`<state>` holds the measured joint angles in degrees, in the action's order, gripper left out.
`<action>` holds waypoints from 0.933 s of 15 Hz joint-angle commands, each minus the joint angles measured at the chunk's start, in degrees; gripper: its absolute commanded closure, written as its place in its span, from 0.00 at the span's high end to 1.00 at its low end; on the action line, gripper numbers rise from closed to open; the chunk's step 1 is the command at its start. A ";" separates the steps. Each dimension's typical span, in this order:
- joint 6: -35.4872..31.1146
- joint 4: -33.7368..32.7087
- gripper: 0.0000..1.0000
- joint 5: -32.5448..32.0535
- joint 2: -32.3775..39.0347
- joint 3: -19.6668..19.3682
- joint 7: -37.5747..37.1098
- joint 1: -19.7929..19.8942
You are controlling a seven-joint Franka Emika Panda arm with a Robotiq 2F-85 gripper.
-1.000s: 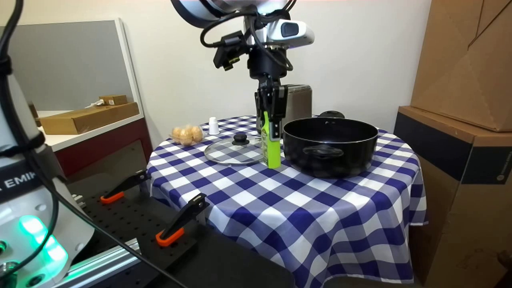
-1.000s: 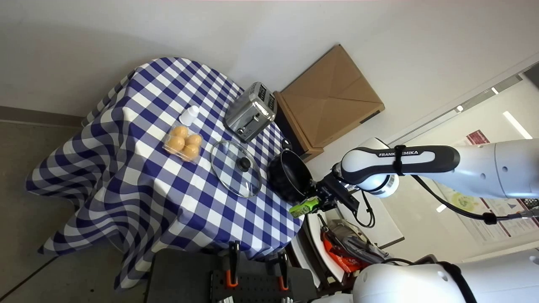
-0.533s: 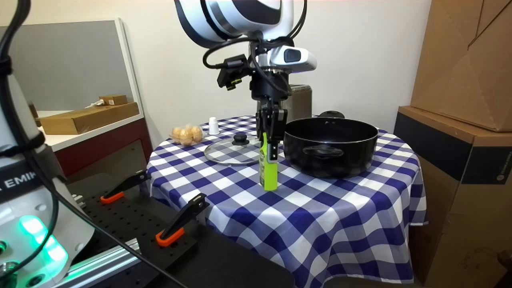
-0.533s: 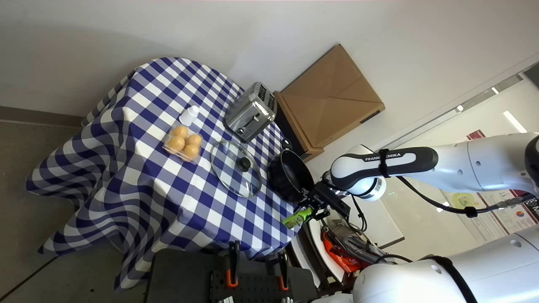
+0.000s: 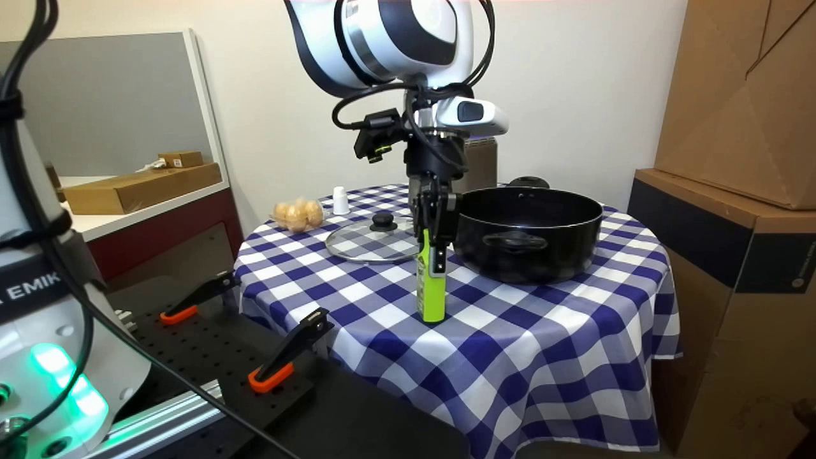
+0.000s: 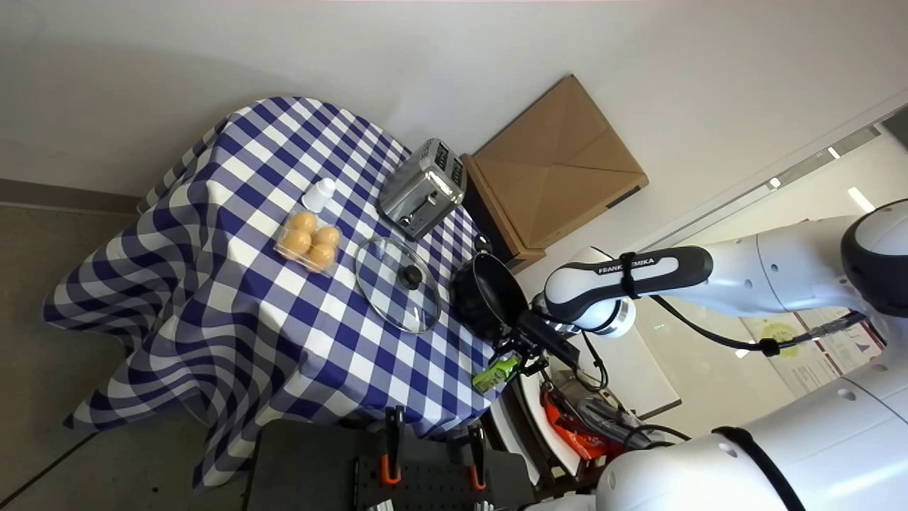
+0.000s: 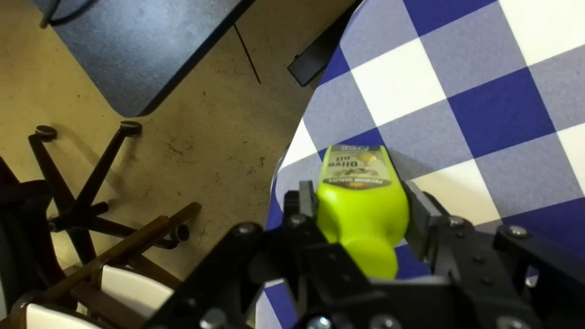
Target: Move the green bottle to the right
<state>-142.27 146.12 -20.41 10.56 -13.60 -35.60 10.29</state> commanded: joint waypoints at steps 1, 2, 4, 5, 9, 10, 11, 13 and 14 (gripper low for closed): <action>0.58 -1.90 0.22 -3.09 2.09 -1.96 -3.84 -2.68; 0.59 -2.08 0.22 -4.10 2.13 -2.28 -4.98 -3.20; 0.62 -2.28 0.22 -5.58 2.09 -2.63 -6.51 -3.95; 0.57 -2.41 0.22 -6.14 2.20 -2.75 -7.18 -4.21; -0.25 -2.28 0.22 -6.21 2.21 -2.79 -7.82 -4.49; -0.47 -2.21 0.53 -5.85 2.17 -2.74 -7.49 -4.40; -0.60 -2.18 0.74 -5.84 2.13 -2.80 -7.56 -4.38; -0.83 -2.21 0.78 -5.92 2.12 -2.83 -7.38 -4.39; -0.99 -2.15 0.84 -6.02 2.09 -2.87 -7.41 -4.41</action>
<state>-142.51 144.53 -25.32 12.00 -15.66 -41.80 6.68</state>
